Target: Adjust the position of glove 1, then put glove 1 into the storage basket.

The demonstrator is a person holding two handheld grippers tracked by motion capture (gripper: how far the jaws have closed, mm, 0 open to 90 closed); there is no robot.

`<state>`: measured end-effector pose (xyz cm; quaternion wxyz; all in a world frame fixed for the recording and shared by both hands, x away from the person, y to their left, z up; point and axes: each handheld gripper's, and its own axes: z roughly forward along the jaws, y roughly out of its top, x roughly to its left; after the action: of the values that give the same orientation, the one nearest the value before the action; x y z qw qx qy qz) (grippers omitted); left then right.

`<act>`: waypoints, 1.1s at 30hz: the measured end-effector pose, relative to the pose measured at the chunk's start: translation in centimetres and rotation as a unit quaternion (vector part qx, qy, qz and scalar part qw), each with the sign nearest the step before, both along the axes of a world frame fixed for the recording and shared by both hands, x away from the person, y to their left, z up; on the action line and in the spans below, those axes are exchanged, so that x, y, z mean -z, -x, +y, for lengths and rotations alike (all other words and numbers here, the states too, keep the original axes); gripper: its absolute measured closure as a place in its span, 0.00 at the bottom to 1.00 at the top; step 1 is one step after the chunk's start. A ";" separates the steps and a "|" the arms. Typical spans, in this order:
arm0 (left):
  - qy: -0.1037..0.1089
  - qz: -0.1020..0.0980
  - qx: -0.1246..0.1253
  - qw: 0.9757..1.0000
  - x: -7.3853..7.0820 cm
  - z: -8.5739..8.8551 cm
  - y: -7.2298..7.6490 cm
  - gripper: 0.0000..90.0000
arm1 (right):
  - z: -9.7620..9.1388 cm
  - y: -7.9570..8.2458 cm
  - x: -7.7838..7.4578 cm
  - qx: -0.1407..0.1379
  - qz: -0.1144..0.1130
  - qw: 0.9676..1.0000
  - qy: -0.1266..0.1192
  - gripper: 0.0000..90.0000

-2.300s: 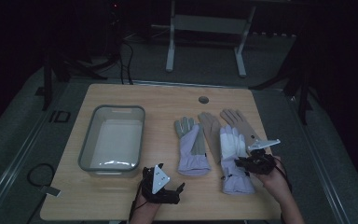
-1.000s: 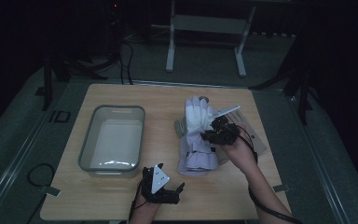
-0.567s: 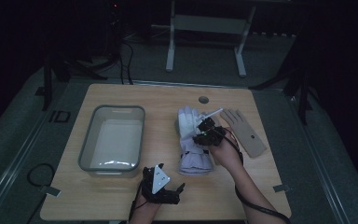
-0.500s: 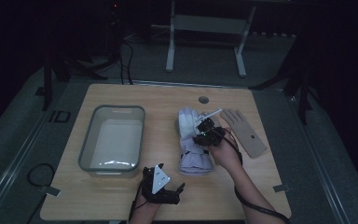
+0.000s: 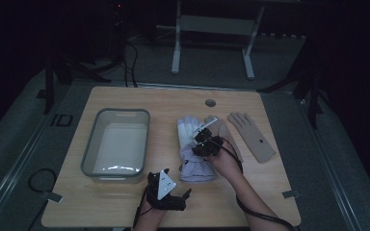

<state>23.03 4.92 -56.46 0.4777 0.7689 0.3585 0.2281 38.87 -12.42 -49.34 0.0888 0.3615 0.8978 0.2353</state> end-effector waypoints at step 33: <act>0.061 0.067 0.054 0.994 -6.3 0.6 -2.4 0.03 | -8.8 3.4 -3.5 -0.014 -0.093 0.985 -0.147 0.17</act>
<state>25.45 5.50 -50.17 0.5103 0.7698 0.3616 0.1274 35.43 -21.21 -45.89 0.1140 0.3346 0.8463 0.3985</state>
